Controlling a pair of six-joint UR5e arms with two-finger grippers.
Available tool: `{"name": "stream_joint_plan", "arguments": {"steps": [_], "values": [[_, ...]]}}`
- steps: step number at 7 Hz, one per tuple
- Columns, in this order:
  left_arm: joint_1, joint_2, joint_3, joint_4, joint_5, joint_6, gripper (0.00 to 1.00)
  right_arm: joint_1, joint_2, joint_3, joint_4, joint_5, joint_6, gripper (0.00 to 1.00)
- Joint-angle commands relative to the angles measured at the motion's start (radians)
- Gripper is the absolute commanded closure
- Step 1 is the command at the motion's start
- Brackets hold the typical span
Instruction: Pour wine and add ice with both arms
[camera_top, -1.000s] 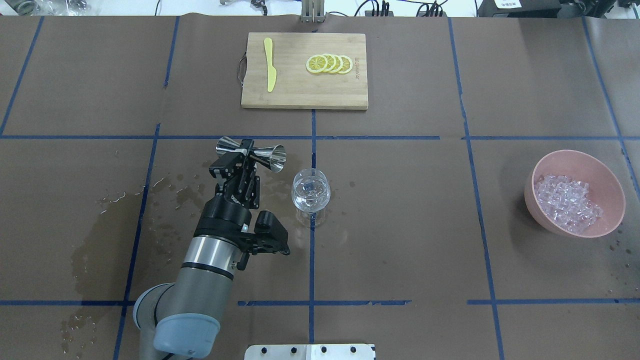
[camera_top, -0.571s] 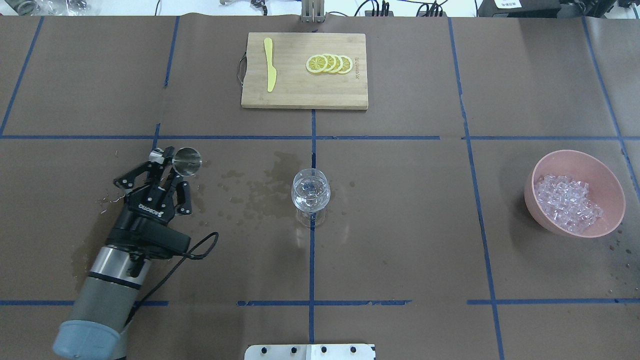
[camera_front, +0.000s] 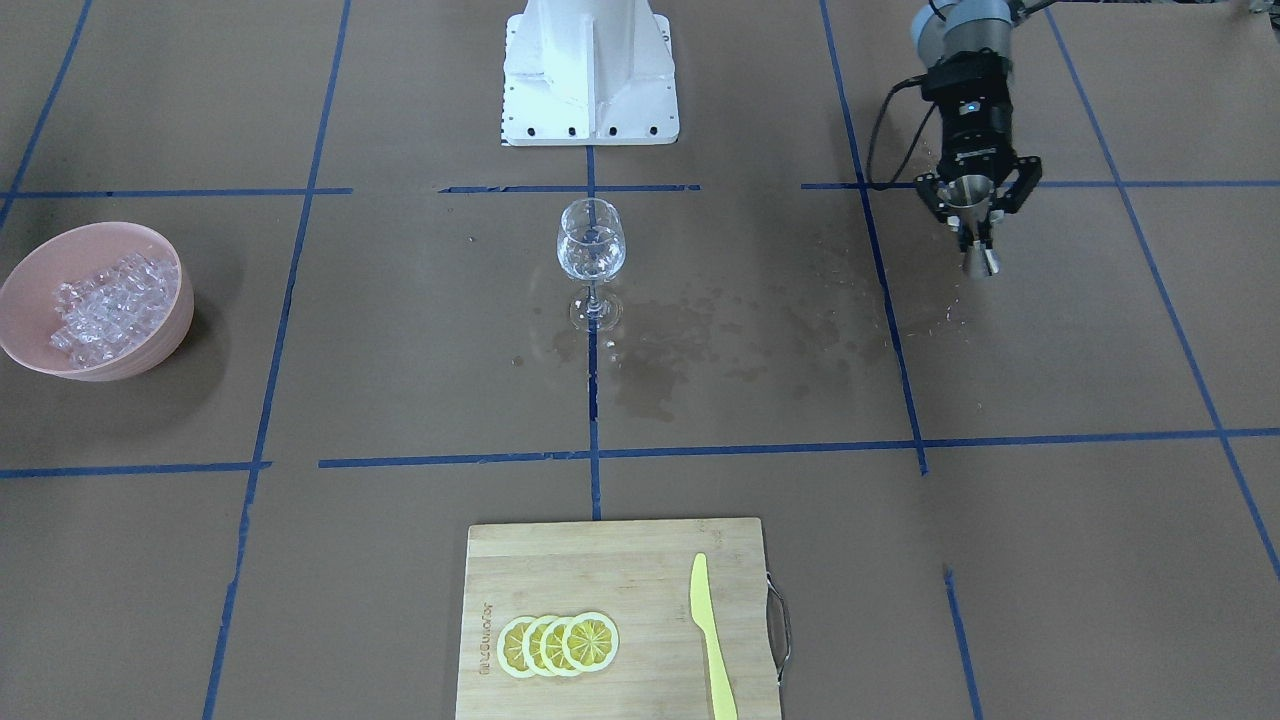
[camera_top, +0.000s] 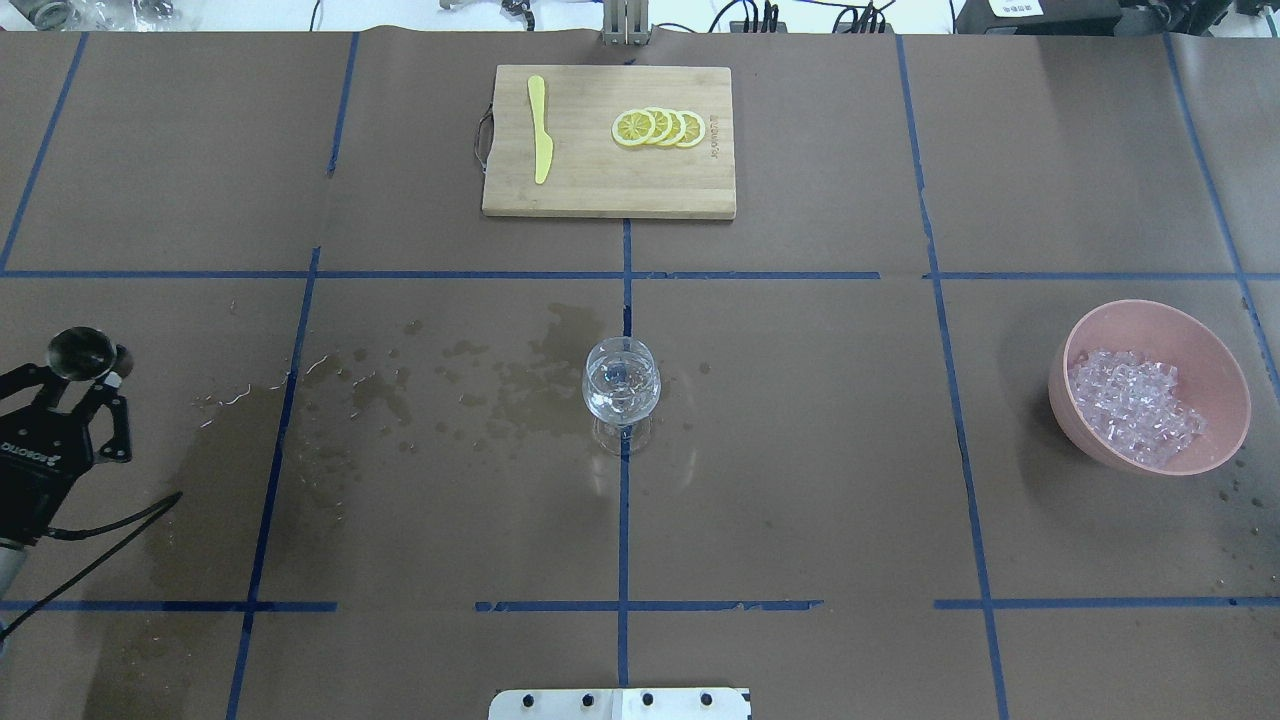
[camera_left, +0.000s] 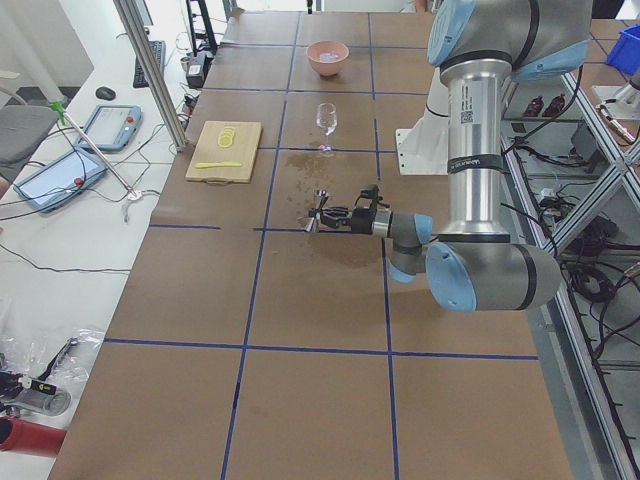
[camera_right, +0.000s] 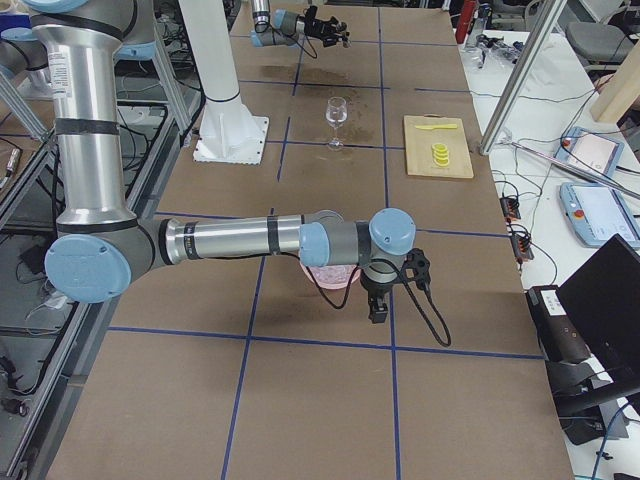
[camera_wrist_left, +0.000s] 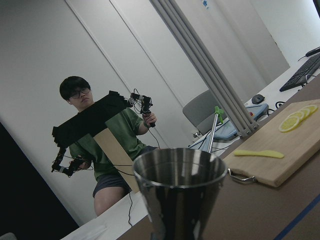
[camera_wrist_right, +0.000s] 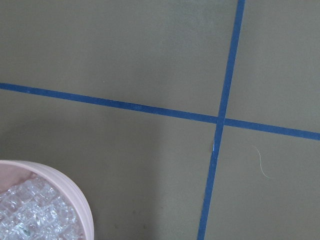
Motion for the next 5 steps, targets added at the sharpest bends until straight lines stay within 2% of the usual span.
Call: {"name": "stream_joint_plan", "arguments": {"steps": [1, 4, 5], "values": [[0.001, 0.057, 0.081, -0.050, -0.004, -0.074, 1.00, 0.000, 0.000, -0.007, 0.000, 0.000, -0.001, 0.00], [0.033, 0.051, 0.114, -0.038, -0.041, -0.448, 1.00, -0.002, -0.001, -0.010, -0.002, 0.000, -0.001, 0.00], [0.056, 0.042, 0.121, 0.020, -0.041, -0.478, 1.00, -0.003, -0.001, -0.010, -0.002, 0.000, 0.001, 0.00]]}}
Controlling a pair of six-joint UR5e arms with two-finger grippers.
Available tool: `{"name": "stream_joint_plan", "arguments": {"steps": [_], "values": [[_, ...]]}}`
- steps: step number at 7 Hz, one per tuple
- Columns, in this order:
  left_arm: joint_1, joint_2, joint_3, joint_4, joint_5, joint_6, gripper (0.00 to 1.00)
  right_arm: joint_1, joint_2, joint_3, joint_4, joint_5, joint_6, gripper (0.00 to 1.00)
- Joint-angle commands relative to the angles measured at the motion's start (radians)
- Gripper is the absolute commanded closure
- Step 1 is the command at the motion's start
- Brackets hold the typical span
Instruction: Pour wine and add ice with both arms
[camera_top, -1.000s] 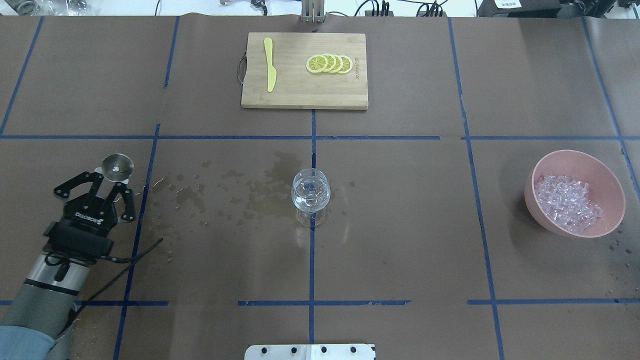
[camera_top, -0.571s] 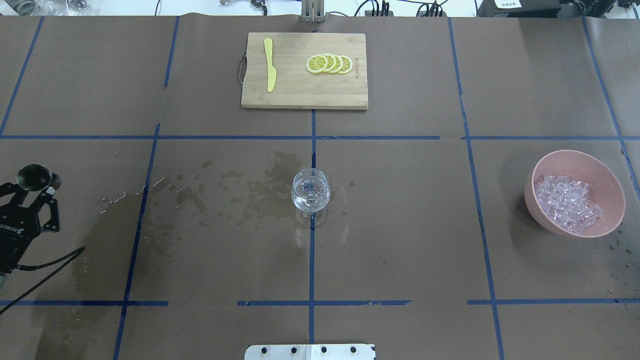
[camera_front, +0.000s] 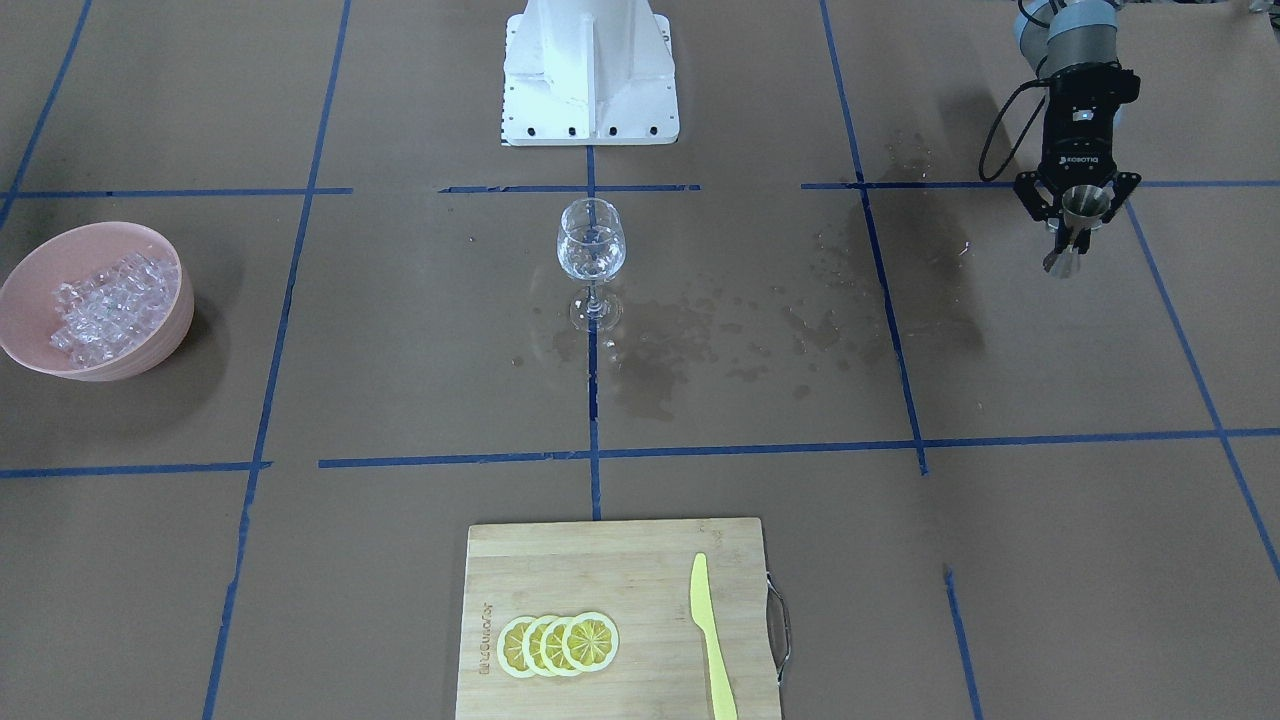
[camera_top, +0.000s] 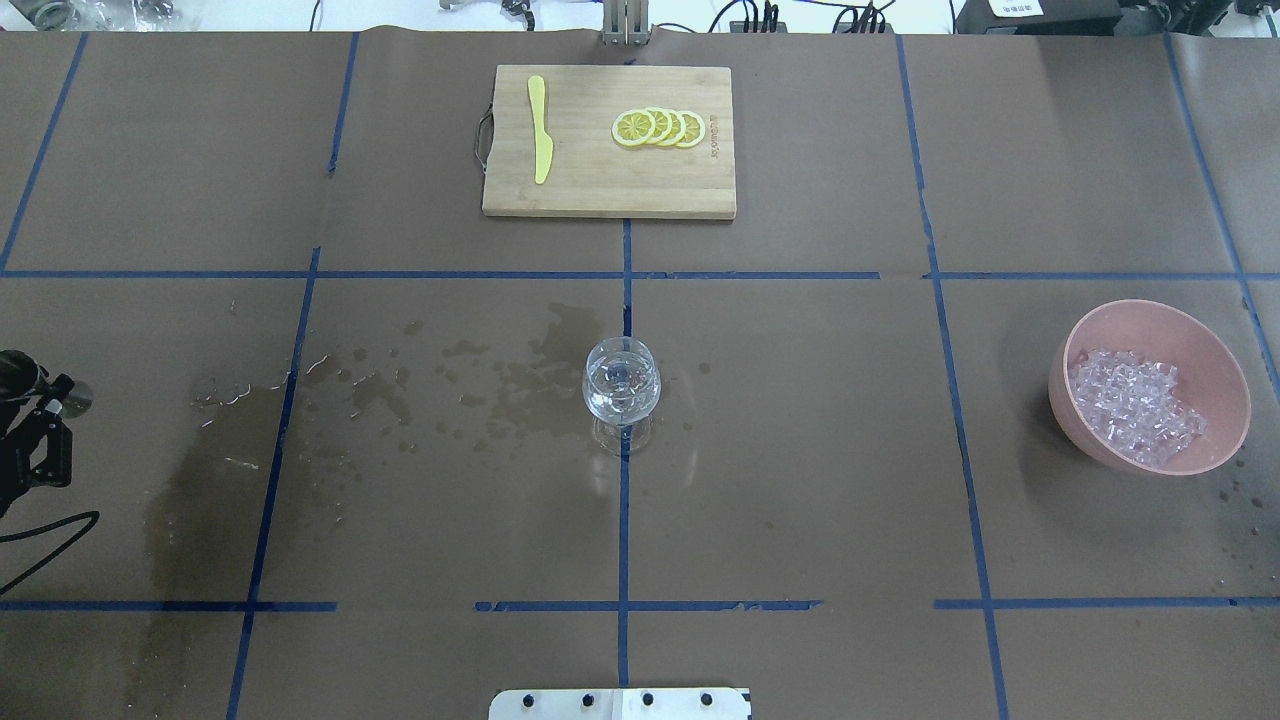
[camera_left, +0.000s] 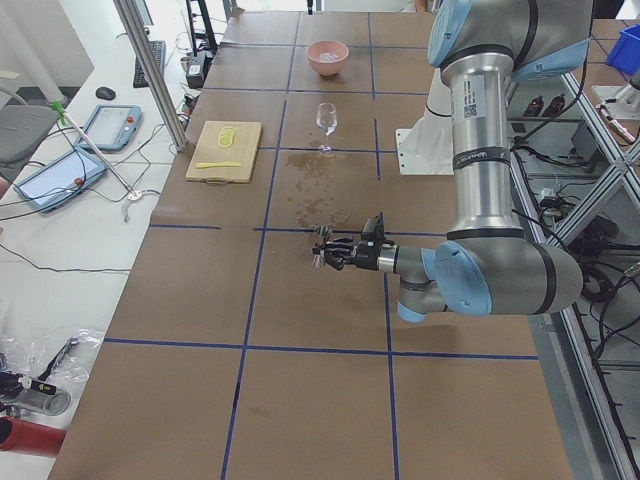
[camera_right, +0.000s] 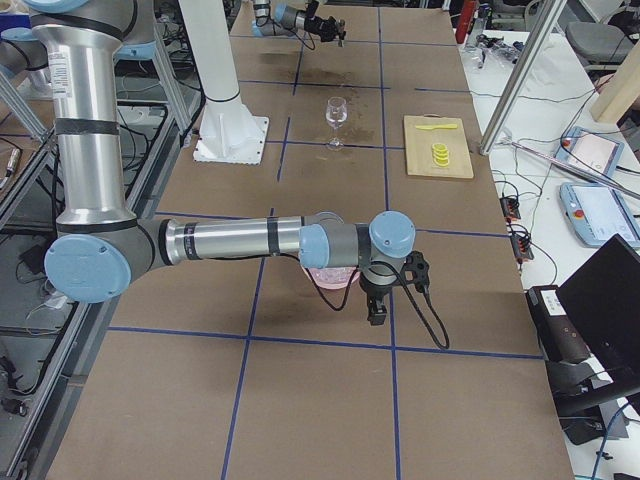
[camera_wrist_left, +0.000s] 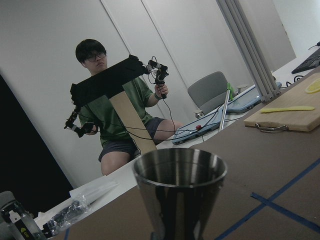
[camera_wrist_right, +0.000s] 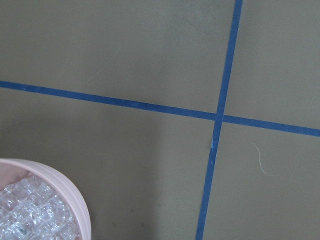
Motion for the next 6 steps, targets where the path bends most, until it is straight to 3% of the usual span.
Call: {"name": "stream_joint_plan", "arguments": {"steps": [1, 6], "values": [[0.029, -0.008, 0.022, 0.062, -0.004, -0.156, 1.00, -0.012, 0.000, -0.002, 0.000, 0.000, 0.000, 0.00], [0.120, -0.069, 0.060, 0.117, 0.013, -0.288, 1.00, -0.015, 0.000, -0.001, -0.002, 0.000, 0.000, 0.00]]}}
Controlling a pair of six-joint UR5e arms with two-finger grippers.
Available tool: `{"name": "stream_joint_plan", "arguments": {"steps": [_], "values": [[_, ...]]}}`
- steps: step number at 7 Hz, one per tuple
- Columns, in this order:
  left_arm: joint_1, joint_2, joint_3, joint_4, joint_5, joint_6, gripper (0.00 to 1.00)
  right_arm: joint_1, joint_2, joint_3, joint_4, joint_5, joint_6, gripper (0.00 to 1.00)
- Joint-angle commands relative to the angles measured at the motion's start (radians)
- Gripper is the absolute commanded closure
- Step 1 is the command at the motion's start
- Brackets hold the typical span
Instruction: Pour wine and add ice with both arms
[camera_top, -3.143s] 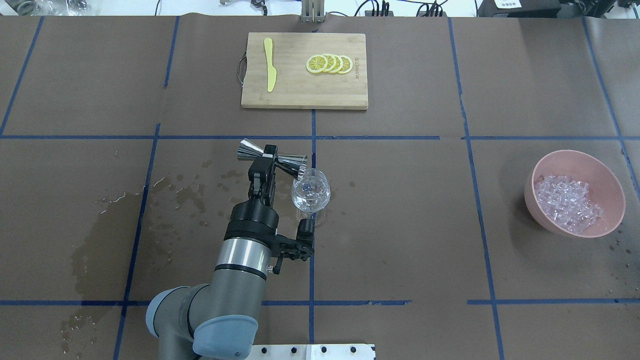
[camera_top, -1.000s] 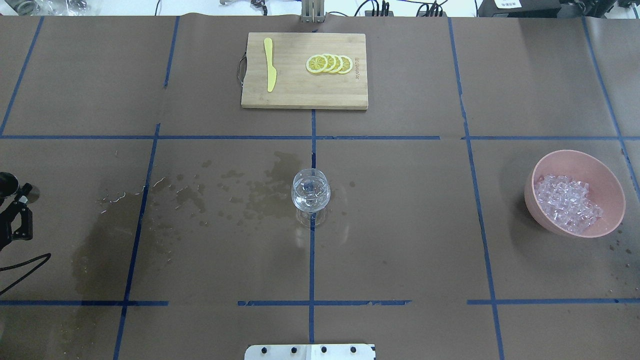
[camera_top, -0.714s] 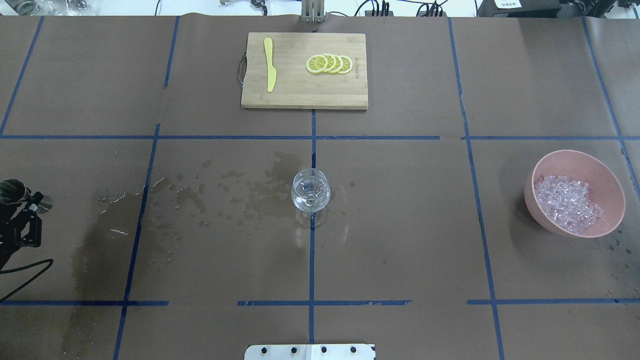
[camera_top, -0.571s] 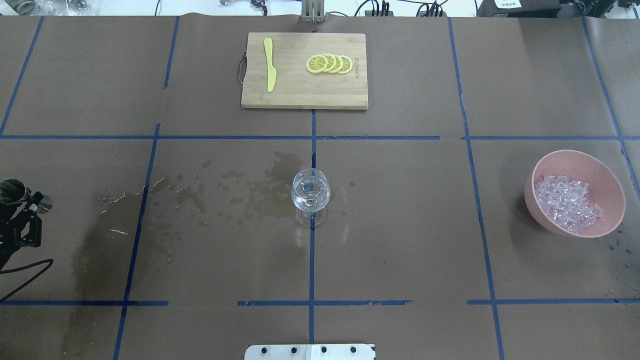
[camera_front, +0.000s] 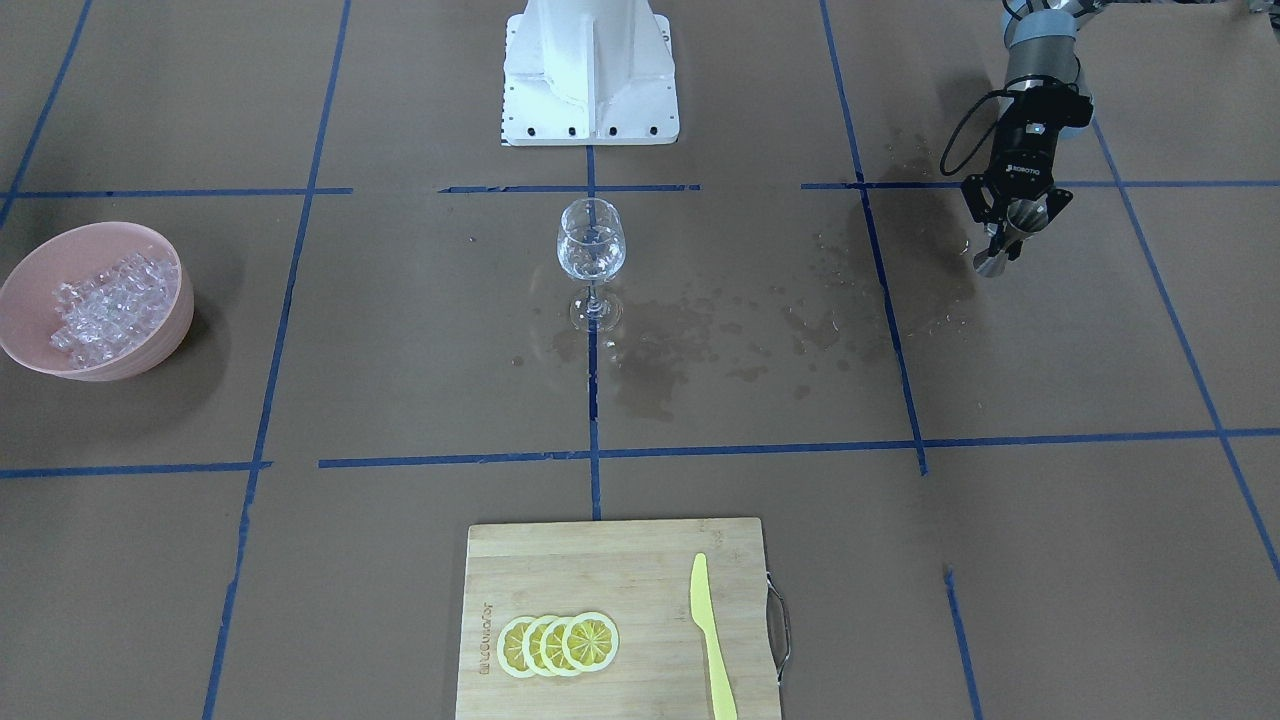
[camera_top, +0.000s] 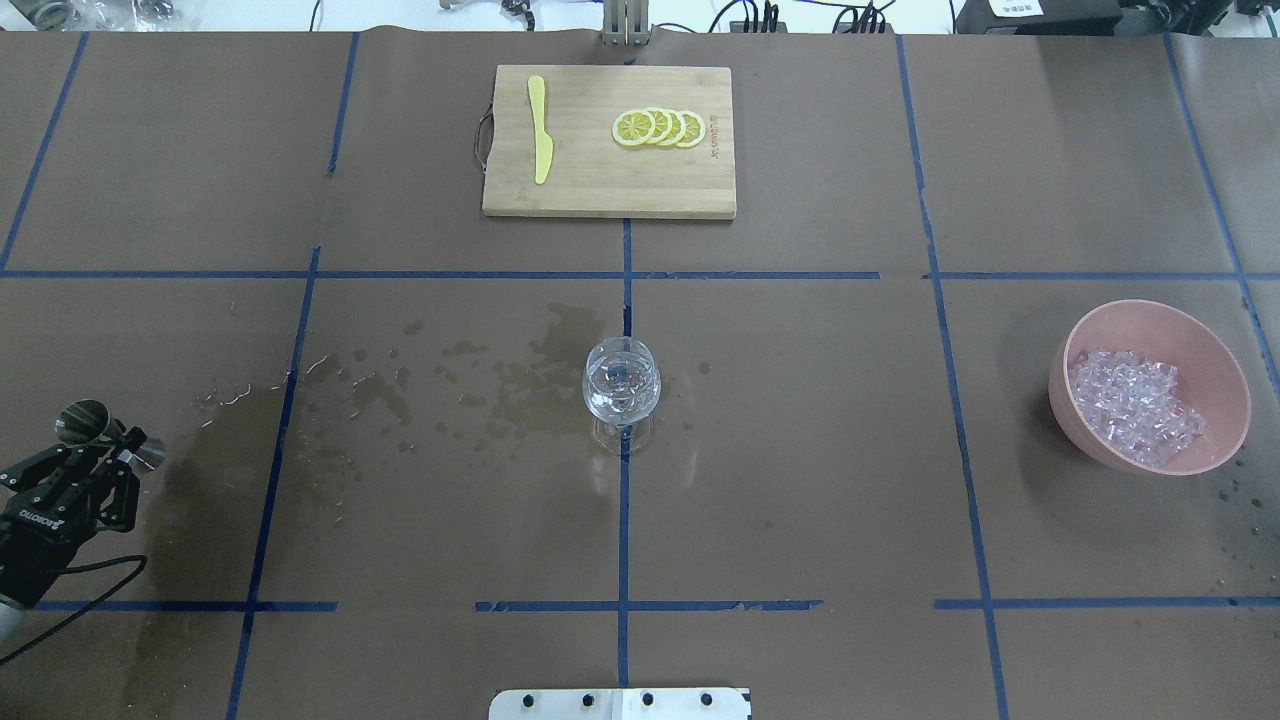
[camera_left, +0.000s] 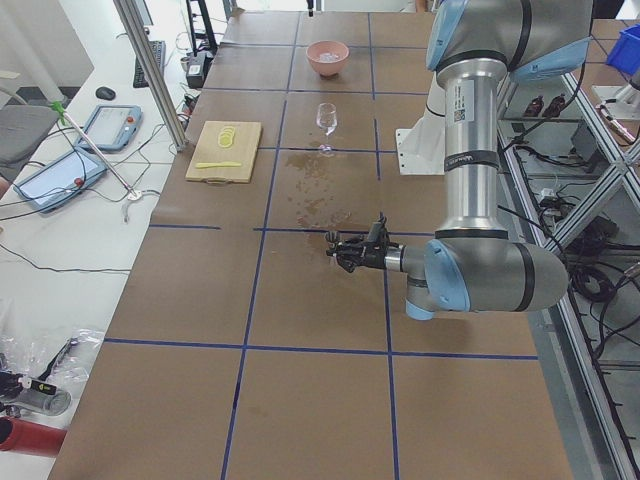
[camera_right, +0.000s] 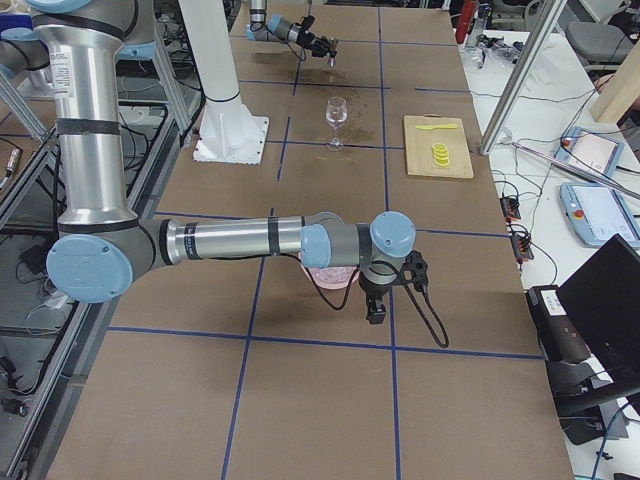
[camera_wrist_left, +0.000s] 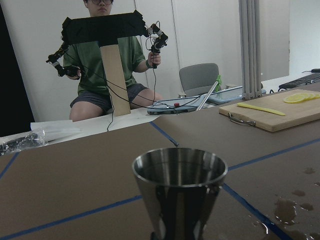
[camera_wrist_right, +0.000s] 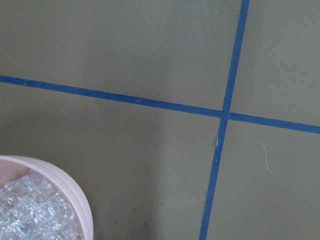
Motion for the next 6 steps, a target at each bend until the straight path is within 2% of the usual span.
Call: {"name": "stream_joint_plan", "arguments": {"steps": [1, 5, 6], "values": [[0.011, -0.026, 0.017, 0.007, 0.001, -0.010, 1.00, 0.001, 0.000, 0.001, -0.001, 0.001, 0.002, 0.00], [0.025, -0.028, 0.038, 0.007, 0.001, -0.073, 1.00, 0.001, 0.000, 0.009, 0.001, 0.001, 0.002, 0.00], [0.027, -0.026, 0.039, 0.007, 0.001, -0.073, 0.95, 0.001, 0.000, 0.010, 0.001, 0.001, 0.002, 0.00]]}}
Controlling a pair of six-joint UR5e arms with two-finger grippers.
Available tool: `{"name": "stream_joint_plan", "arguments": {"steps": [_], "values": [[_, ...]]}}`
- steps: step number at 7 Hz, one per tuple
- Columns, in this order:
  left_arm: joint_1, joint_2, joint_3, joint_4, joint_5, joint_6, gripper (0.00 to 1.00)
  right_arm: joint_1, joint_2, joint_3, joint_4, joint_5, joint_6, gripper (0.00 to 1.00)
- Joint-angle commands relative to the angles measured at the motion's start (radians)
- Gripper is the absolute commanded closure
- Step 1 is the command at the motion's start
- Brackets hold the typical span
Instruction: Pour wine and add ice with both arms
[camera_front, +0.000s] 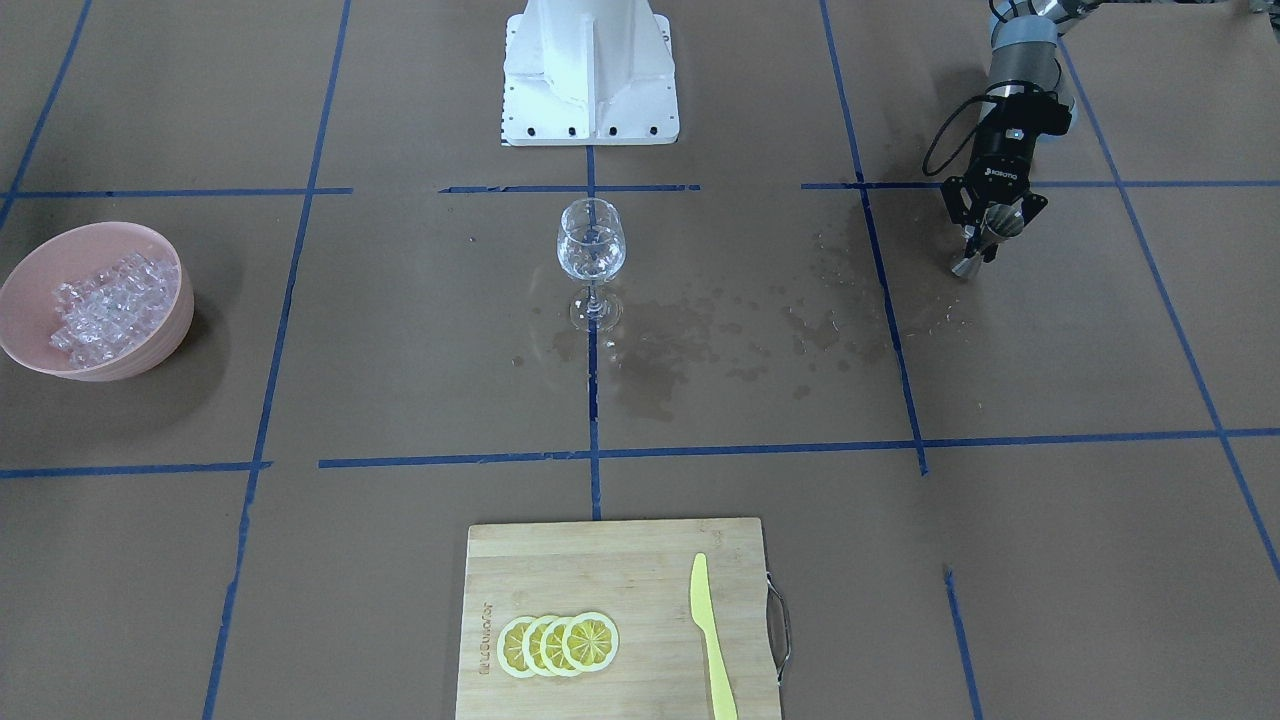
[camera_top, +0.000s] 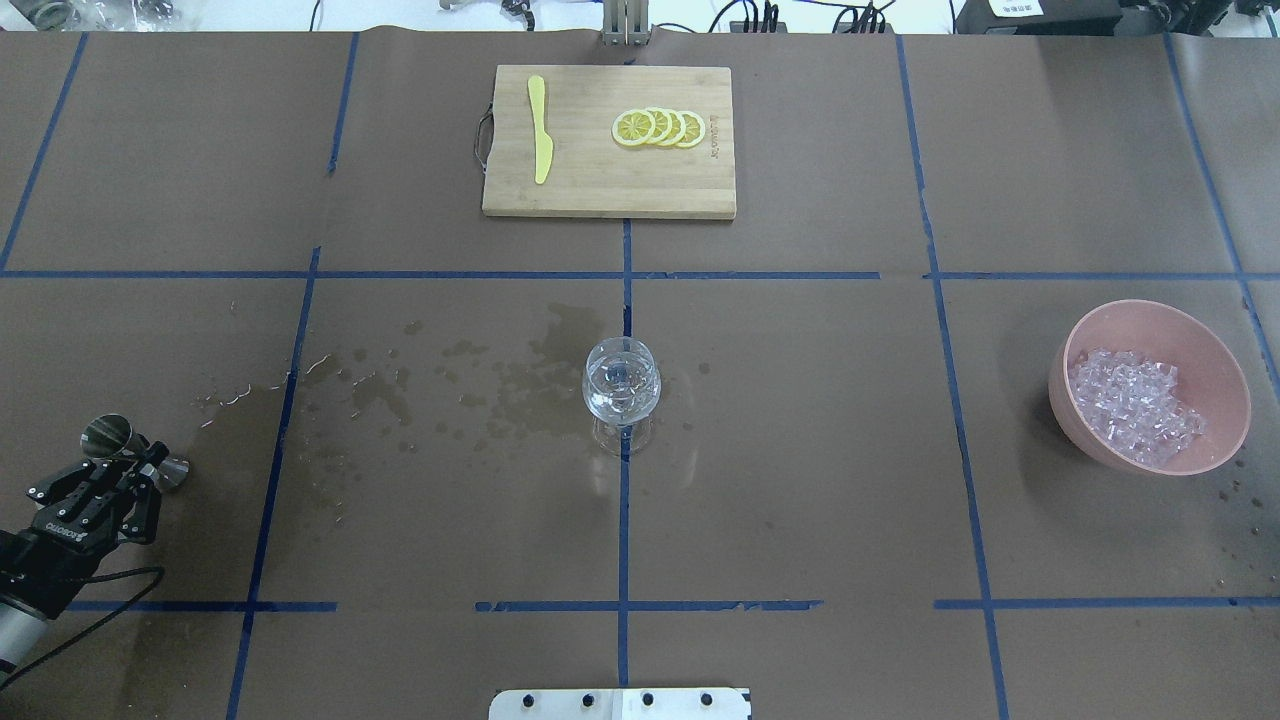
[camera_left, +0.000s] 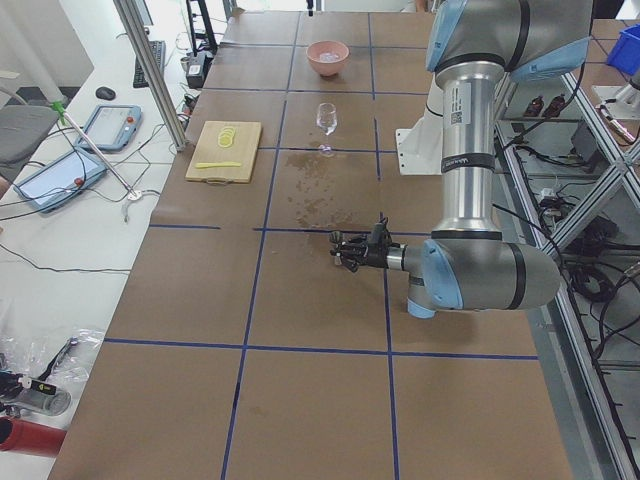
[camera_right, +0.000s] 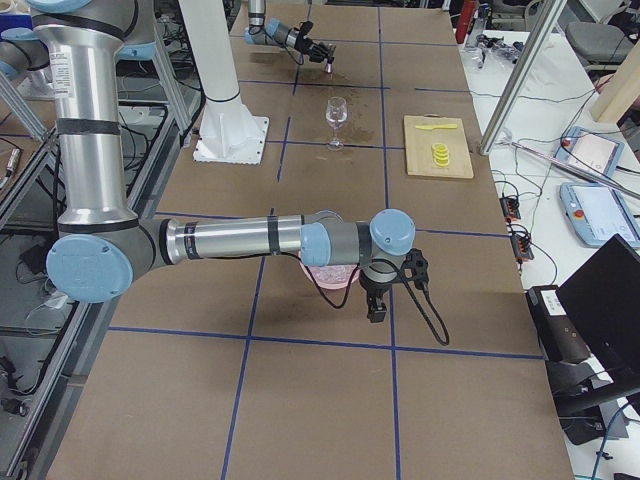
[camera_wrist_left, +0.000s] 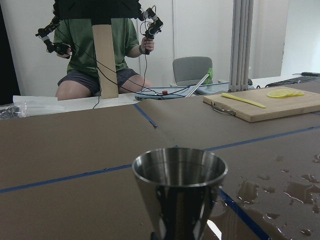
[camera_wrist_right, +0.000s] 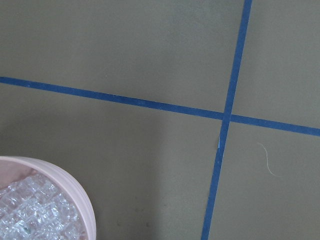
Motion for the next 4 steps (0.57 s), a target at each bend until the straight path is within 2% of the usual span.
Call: {"name": "stream_joint_plan", "arguments": {"steps": [1, 2, 3, 4], "values": [[0.007, -0.001, 0.005, 0.000, -0.002, -0.006, 0.91, -0.002, 0.000, 0.002, 0.000, 0.000, 0.002, 0.00], [0.008, -0.001, 0.005, 0.000, -0.003, -0.006, 0.86, -0.002, 0.000, 0.002, 0.002, 0.000, 0.000, 0.00], [0.009, 0.001, 0.005, -0.002, -0.006, -0.006, 0.46, -0.002, 0.000, 0.002, 0.002, 0.000, 0.000, 0.00], [0.011, 0.001, 0.003, -0.003, -0.008, -0.006, 0.11, -0.002, 0.002, 0.003, 0.002, 0.000, 0.000, 0.00]]}}
